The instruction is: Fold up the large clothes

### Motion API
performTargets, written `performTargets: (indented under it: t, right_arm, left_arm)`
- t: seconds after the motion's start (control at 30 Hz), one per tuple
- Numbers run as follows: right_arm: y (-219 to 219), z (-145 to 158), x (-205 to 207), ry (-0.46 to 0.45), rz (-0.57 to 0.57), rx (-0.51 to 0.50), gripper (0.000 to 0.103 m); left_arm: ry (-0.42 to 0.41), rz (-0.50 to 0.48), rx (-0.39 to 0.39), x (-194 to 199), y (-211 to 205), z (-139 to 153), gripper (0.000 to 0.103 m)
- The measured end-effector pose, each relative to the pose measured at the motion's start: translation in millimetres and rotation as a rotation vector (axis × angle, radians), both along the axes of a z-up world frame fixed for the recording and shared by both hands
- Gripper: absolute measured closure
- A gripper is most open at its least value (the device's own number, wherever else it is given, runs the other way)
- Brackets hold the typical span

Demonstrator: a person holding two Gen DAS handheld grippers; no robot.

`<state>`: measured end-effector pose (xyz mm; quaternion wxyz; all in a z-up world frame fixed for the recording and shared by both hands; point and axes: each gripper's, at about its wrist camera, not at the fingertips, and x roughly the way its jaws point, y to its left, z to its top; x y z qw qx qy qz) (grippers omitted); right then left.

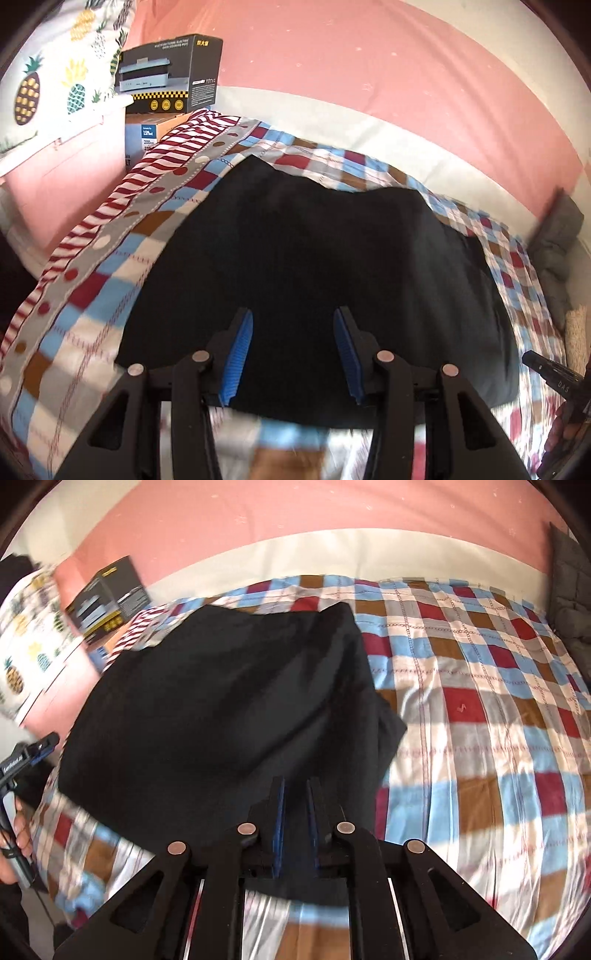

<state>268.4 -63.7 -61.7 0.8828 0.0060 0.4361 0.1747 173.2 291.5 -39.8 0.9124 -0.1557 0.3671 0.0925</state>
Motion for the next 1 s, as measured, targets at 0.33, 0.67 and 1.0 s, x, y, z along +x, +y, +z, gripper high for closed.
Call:
performTargets:
  t: [0.33,0.67,1.0]
  right_arm:
    - [-20.3,23.1,-145.9,-0.043,0.072,0.005,0.038]
    - [-7.9,62.6,-219.3,-0.187,0.170,-0.039,0.038]
    - [0.7,67.0,-234.3,-0.199,0.161,-0.061,0.038]
  left_arm:
    - [0.053,0.000,0.012,-112.7,-97.9,32.4,0.054]
    - [0.070,-0.042,0.085,-165.4,-144.5,55.2,0.053]
    - [0.069,-0.048,0.141,-181.5,-147.4,49.7,0.048]
